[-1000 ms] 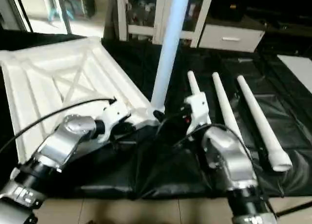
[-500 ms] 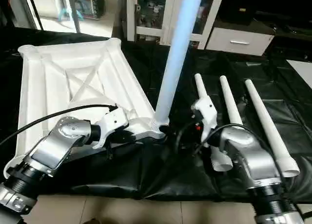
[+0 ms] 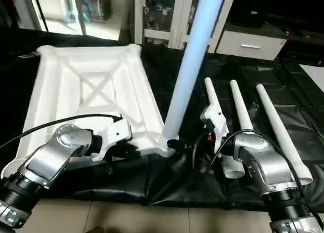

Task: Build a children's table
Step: Insert table leg to table base, then rotate leg to tighten

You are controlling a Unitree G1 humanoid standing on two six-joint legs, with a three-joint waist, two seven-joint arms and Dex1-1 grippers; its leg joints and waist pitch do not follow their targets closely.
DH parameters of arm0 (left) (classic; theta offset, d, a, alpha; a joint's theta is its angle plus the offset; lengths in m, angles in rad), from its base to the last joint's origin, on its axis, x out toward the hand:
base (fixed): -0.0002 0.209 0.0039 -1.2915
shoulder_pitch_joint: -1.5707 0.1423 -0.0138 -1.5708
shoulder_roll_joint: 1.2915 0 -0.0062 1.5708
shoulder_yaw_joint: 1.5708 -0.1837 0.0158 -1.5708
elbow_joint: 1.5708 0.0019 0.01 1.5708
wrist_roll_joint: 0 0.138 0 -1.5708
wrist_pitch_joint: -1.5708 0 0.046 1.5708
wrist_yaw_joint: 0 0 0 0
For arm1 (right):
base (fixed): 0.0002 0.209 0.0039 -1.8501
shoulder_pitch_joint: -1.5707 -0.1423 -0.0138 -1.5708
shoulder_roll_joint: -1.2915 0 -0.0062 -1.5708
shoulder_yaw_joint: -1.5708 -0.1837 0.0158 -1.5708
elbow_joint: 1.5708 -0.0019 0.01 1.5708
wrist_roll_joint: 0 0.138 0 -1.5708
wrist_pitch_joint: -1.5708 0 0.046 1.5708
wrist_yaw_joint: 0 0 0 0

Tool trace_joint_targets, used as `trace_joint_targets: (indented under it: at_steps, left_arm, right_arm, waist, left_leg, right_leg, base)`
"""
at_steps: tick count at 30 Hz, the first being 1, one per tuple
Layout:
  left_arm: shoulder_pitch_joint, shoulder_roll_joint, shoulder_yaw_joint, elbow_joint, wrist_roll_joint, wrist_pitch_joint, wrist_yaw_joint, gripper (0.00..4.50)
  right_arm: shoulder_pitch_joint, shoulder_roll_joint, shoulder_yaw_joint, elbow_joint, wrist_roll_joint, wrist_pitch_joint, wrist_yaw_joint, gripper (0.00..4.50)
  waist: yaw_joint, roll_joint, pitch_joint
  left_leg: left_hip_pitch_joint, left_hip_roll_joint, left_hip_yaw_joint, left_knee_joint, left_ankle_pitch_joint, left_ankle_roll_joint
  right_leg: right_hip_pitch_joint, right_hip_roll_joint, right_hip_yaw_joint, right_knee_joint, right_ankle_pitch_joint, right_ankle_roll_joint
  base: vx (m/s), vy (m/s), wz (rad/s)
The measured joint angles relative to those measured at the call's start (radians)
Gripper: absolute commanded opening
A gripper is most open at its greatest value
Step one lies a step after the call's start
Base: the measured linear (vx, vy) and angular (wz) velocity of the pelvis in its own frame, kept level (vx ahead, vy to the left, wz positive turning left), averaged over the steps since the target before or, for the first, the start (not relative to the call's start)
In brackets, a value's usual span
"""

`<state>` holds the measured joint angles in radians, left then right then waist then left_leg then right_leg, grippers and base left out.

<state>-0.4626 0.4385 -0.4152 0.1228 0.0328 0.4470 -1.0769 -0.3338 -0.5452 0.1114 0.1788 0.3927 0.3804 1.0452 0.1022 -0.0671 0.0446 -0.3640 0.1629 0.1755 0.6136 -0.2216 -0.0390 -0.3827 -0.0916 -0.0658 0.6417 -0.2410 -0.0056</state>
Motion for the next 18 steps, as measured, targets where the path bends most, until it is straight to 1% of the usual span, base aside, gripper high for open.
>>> trace_joint_targets:
  at_steps: [3, 7, 8, 10, 11, 12, 13, 16, 18]
  left_arm:
    - [0.0, 0.004, -0.005, 0.0, 0.0, -0.005, -0.009, 0.0]
    - [0.0, 0.011, -0.009, -0.001, 0.0, -0.008, -0.012, 0.0]
    - [0.0, 0.013, -0.011, -0.002, -0.001, -0.01, -0.012, 0.0]
    - [0.0, 0.015, -0.013, -0.003, -0.001, -0.011, -0.014, 0.0]
    - [0.0, 0.016, -0.013, -0.004, -0.001, -0.011, -0.015, 0.0]
    - [0.0, 0.017, -0.014, -0.005, -0.001, -0.011, -0.019, 0.0]
    - [0.0, 0.018, -0.014, -0.006, -0.001, -0.011, -0.024, 0.0]
    - [0.0, 0.02, -0.016, -0.009, -0.001, -0.011, -0.03, 0.0]
    - [0.0, 0.021, -0.017, -0.009, -0.001, -0.011, -0.03, 0.0]
  right_arm:
    - [-0.017, -0.007, 0.014, 0.01, -0.007, -0.004, 0.015, 4.45]
    - [-0.022, -0.01, 0.02, 0.038, -0.016, -0.034, 0.052, 4.45]
    - [-0.022, -0.01, 0.022, 0.04, -0.018, -0.039, 0.056, 4.29]
    - [-0.033, -0.01, 0.034, 0.059, -0.03, -0.049, 0.075, 4.29]
    - [-0.039, -0.01, 0.039, 0.07, -0.038, -0.056, 0.079, 4.16]
    - [-0.044, -0.01, 0.041, 0.073, -0.043, -0.06, 0.079, 4.16]
    - [-0.051, -0.01, 0.044, 0.079, -0.047, -0.067, 0.085, 3.94]
    - [-0.068, -0.007, 0.053, 0.105, -0.052, -0.084, 0.097, 3.82]
    - [-0.073, -0.004, 0.054, 0.118, -0.057, -0.101, 0.101, 3.53]
  waist:
    - [0.001, 0.0, 0.0]
    - [0.003, 0.0, 0.0]
    - [0.003, 0.0, 0.0]
    - [0.002, 0.0, 0.0]
    - [0.002, 0.0, 0.0]
    - [0.003, 0.0, 0.0]
    - [0.003, 0.0, 0.0]
    - [0.004, 0.0, 0.0]
    - [0.005, 0.0, 0.0]
  left_leg:
    - [0.0, 0.0, 0.0, 0.001, 0.001, 0.0]
    - [0.0, 0.0, 0.0, 0.002, 0.001, 0.0]
    - [0.0, 0.0, 0.0, 0.002, 0.001, 0.0]
    - [0.0, 0.0, 0.0, 0.002, 0.001, 0.0]
    - [0.0, 0.0, 0.0, 0.002, 0.001, -0.001]
    - [0.0, 0.0, 0.0, 0.002, 0.001, -0.001]
    - [0.0, 0.0, 0.0, 0.002, 0.001, -0.001]
    - [0.0, 0.0, 0.0, 0.003, 0.001, -0.001]
    - [0.0, 0.0, 0.0, 0.003, 0.001, -0.001]
  right_leg:
    - [0.0, 0.0, 0.0, 0.001, 0.0, -0.001]
    - [0.0, 0.0, 0.0, 0.003, 0.0, -0.001]
    - [0.0, 0.0, 0.0, 0.003, 0.0, -0.001]
    - [0.0, 0.0, 0.0, 0.004, 0.0, -0.001]
    - [0.0, 0.0, 0.0, 0.004, 0.0, -0.001]
    - [0.0, 0.0, 0.0, 0.004, 0.0, -0.001]
    - [0.0, 0.0, 0.0, 0.004, 0.0, -0.001]
    - [0.0, 0.0, 0.0, 0.004, 0.0, -0.001]
    - [0.0, 0.0, 0.0, 0.004, 0.0, -0.001]
  base:
    - [0.0, 0.0, 0.0]
    - [0.0, 0.0, 0.0]
    - [0.0, 0.0, 0.0]
    - [0.0, 0.0, 0.0]
    - [0.0, 0.0, 0.0]
    - [0.0, 0.0, 0.0]
    - [0.0, 0.0, 0.0]
    - [0.0, 0.0, 0.0]
    - [0.0, 0.0, 0.0]
